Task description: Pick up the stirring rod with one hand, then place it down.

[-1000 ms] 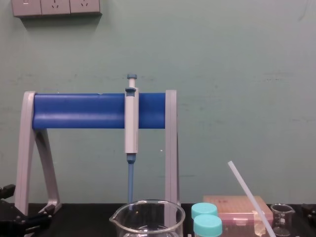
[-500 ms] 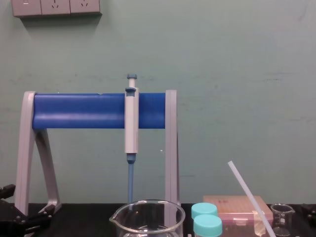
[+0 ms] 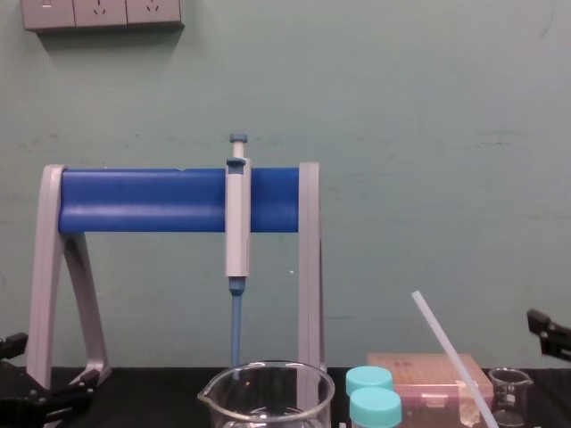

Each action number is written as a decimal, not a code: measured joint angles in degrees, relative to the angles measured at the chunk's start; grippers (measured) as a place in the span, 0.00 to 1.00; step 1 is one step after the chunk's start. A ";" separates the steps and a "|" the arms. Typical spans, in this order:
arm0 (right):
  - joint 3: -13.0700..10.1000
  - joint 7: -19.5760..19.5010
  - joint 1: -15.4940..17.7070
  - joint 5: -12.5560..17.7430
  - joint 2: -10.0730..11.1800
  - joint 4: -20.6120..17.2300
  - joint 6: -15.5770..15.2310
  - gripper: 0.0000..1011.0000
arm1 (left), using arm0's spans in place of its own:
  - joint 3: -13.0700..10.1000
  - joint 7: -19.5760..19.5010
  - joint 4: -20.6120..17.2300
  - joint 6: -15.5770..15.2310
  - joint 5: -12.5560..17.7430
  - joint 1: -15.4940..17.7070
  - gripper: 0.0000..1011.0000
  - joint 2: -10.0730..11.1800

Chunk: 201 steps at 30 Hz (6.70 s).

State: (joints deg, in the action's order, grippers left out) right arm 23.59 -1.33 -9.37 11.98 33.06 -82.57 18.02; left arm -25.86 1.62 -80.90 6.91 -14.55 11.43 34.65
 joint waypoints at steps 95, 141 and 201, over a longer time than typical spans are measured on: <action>-1.11 33.57 -10.66 18.52 -9.51 11.17 -14.58 0.99 | 0.00 0.00 0.00 0.00 0.00 0.00 0.99 0.00; -1.05 33.44 -10.60 18.59 -9.41 11.06 -14.77 0.14 | 0.00 0.00 0.00 0.00 0.00 0.00 0.99 0.00; -9.29 26.01 -6.90 7.01 -14.14 4.88 8.31 0.07 | 0.00 0.00 0.00 0.00 0.00 0.00 0.99 0.00</action>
State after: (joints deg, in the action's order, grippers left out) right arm 14.30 24.68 -16.27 18.99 18.91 -77.69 26.33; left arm -25.86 1.62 -80.90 6.91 -14.55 11.43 34.65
